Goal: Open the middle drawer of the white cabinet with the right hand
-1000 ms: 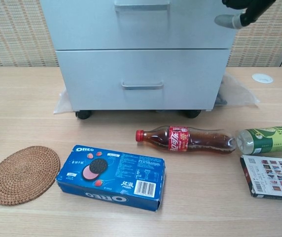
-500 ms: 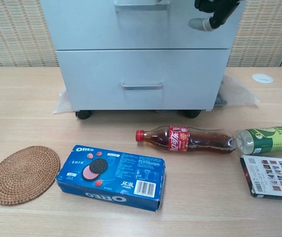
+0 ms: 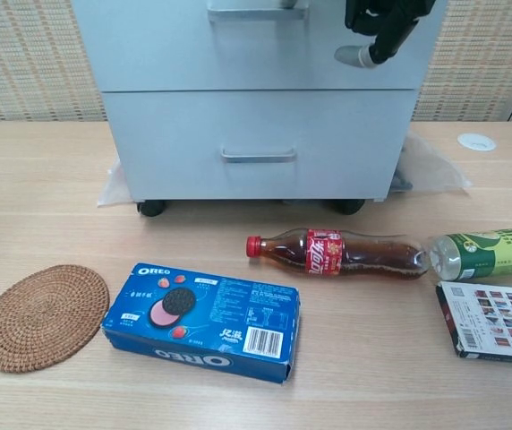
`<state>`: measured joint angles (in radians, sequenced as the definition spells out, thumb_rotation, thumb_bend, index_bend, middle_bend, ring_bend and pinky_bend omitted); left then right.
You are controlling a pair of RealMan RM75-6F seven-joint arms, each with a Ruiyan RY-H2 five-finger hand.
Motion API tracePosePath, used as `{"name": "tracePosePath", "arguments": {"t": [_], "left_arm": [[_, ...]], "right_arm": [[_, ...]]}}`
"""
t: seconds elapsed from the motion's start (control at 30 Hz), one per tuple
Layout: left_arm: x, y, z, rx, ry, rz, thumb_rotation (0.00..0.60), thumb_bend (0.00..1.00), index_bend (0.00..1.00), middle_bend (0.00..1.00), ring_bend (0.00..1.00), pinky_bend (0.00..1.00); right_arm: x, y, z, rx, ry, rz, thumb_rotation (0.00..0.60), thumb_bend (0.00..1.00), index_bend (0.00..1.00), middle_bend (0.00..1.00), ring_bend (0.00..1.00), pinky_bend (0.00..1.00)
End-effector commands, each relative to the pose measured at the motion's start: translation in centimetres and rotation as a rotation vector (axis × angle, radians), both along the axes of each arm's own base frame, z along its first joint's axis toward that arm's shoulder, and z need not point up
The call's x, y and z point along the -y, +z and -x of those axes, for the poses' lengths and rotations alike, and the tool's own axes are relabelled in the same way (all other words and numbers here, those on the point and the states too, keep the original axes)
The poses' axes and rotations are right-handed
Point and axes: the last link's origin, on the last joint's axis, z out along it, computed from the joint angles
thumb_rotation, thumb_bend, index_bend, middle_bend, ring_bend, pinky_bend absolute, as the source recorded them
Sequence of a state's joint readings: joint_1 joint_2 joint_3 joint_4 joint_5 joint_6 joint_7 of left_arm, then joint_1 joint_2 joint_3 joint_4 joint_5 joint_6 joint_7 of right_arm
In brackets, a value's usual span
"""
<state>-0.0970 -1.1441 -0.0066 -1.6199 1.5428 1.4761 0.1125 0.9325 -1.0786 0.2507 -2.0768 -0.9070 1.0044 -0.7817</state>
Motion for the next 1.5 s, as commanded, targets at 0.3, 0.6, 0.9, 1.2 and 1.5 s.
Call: {"name": "tracePosePath", "arguments": {"t": [0.3,0.6,0.9,1.2,1.5], "left_arm": [[-0.1,-0.1,-0.1,0.002,-0.004,0.002,0.600,0.34,0.02,0.00,0.02,0.12],[-0.1,-0.3,-0.1,0.003,-0.004,0.007,0.600,0.34,0.02,0.00,0.02,0.12],[-0.2,-0.4,0.1,0.006,-0.002,0.009,0.600,0.34,0.02,0.00,0.02,0.12],[-0.2,-0.5,0.2,0.007,-0.002,0.009,0.600,0.34,0.02,0.00,0.02,0.12],[-0.2,-0.5,0.2,0.007,0.000,0.008,0.600,0.34,0.02,0.00,0.02,0.12]], "right_arm": [[-1.8,0.4,0.5,-0.032,0.019,-0.004,0.600,0.39,0.17,0.89,0.89,0.86],[-3.8,0.9,1.0,-0.065,0.046,-0.007,0.600,0.39,0.17,0.89,0.89,0.86],[-5.7,1.1,1.0,-0.081,0.091,-0.013,0.600,0.39,0.17,0.89,0.89,0.86],[-7.3,1.2,0.8,-0.084,0.135,-0.026,0.600,0.39,0.17,0.89,0.89,0.86],[-8.7,1.3,0.5,-0.086,0.177,-0.043,0.600,0.39,0.17,0.89,0.89,0.86]]}}
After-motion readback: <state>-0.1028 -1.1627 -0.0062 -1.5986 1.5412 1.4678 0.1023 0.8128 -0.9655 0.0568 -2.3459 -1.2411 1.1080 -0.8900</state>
